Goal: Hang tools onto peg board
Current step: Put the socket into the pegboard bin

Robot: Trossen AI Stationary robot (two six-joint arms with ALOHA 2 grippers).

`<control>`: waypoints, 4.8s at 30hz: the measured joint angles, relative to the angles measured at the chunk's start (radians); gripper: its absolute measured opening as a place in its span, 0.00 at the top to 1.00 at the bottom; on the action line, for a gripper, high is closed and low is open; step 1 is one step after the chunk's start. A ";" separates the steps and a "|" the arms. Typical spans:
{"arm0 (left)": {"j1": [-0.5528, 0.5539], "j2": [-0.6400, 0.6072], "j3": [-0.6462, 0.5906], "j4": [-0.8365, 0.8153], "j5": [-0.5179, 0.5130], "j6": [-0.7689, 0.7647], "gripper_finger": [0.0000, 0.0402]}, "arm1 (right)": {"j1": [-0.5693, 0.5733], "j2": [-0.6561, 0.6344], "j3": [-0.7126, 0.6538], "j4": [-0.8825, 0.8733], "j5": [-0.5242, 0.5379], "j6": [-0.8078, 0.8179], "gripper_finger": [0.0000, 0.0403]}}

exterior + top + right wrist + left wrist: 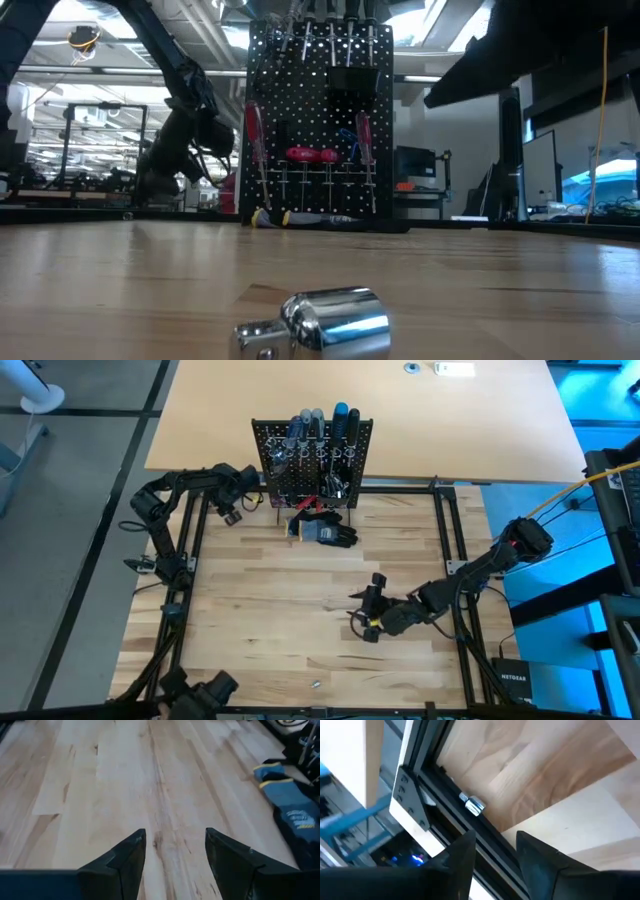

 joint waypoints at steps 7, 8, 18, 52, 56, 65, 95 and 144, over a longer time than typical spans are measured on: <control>0.011 0.040 0.001 0.026 -0.052 0.173 0.73 | -0.008 0.000 -0.016 0.002 -0.031 0.023 0.50; 0.011 0.052 0.001 0.017 -0.078 0.196 0.74 | -0.008 0.000 -0.016 0.006 -0.031 0.022 0.50; 0.058 0.152 0.003 -0.004 -0.190 0.282 0.81 | -0.009 0.000 -0.016 0.008 -0.031 0.000 0.50; -0.025 0.176 0.002 0.004 -0.110 0.437 0.82 | -0.029 0.000 -0.016 0.021 -0.039 -0.029 0.50; -0.050 0.176 0.002 -0.071 -0.110 0.419 0.82 | -0.029 0.000 -0.016 0.021 -0.039 -0.030 0.50; -0.104 0.106 0.002 -0.211 -0.107 0.257 0.82 | -0.029 0.000 -0.016 0.021 -0.039 -0.030 0.50; 0.023 -0.095 -0.003 0.013 0.278 0.143 0.63 | -0.028 0.000 -0.026 0.019 -0.039 -0.028 0.50; 0.043 -0.094 -0.160 0.165 0.256 0.577 0.64 | -0.028 0.000 -0.027 0.022 -0.065 -0.019 0.50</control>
